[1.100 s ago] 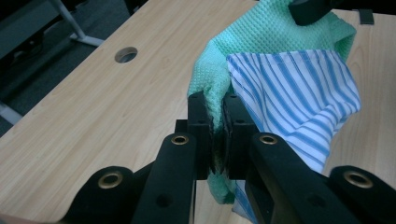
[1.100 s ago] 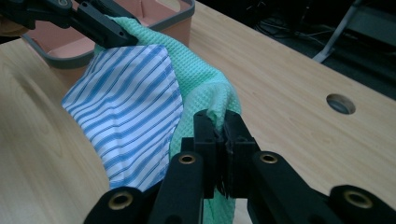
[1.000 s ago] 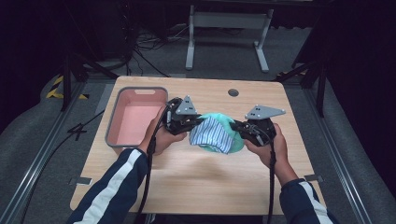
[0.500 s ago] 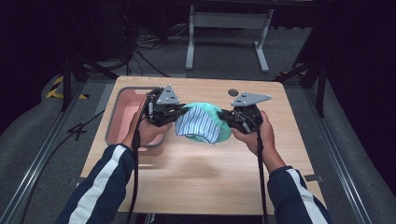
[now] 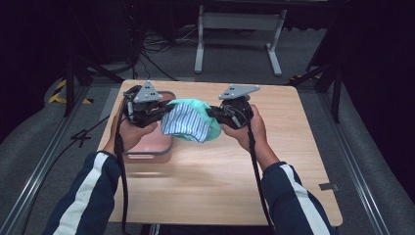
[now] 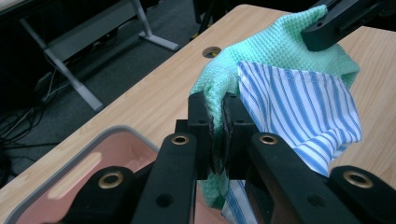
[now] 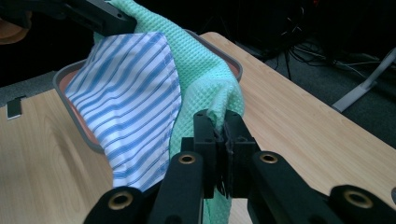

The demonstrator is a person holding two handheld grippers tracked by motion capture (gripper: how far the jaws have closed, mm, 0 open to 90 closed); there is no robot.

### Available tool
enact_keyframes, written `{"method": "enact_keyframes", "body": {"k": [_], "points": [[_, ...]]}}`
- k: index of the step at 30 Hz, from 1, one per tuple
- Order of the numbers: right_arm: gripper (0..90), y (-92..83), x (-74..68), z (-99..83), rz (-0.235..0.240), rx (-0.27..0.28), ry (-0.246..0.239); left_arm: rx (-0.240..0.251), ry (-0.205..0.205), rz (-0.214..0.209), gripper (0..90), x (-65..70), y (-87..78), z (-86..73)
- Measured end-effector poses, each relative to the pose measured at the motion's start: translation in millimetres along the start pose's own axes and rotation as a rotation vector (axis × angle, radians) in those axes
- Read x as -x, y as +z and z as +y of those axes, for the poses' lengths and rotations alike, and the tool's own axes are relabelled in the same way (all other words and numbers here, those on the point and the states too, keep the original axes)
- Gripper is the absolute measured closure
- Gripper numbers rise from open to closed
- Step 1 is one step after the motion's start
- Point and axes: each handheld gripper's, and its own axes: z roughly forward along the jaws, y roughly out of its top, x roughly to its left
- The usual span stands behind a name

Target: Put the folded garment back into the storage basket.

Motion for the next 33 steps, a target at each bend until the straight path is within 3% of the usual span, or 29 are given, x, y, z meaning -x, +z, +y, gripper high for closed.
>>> {"method": "enact_keyframes", "body": {"k": [7,11,13,15,20,26,33], "points": [[86.4,21.0,-9.8,13.0,0.04,0.004,-0.01,-0.011,-0.037,0.061,84.2,-10.5,-15.3,-14.5],[86.4,38.7,-21.9,24.0,0.086,0.004,-0.025,-0.018,-0.059,0.104,84.2,-16.7,-28.3,-25.2],[86.4,45.2,-27.1,27.9,0.095,0.008,-0.034,-0.005,-0.087,0.114,84.2,-20.5,-36.2,-30.6],[86.4,51.2,-30.8,31.3,0.105,0.01,-0.04,-0.017,-0.085,0.126,84.2,-23.5,-41.6,-35.0],[86.4,67.8,-41.0,38.0,0.134,-0.001,-0.05,-0.029,-0.101,0.151,84.1,-27.1,-48.5,-45.6],[86.4,90.2,-55.3,45.4,0.163,-0.017,-0.069,-0.026,-0.147,0.182,84.1,-33.9,-55.0,-62.4],[86.3,110.6,-68.3,49.9,0.192,-0.04,-0.082,-0.038,-0.164,0.217,84.1,-40.2,-63.6,-75.8]]}}
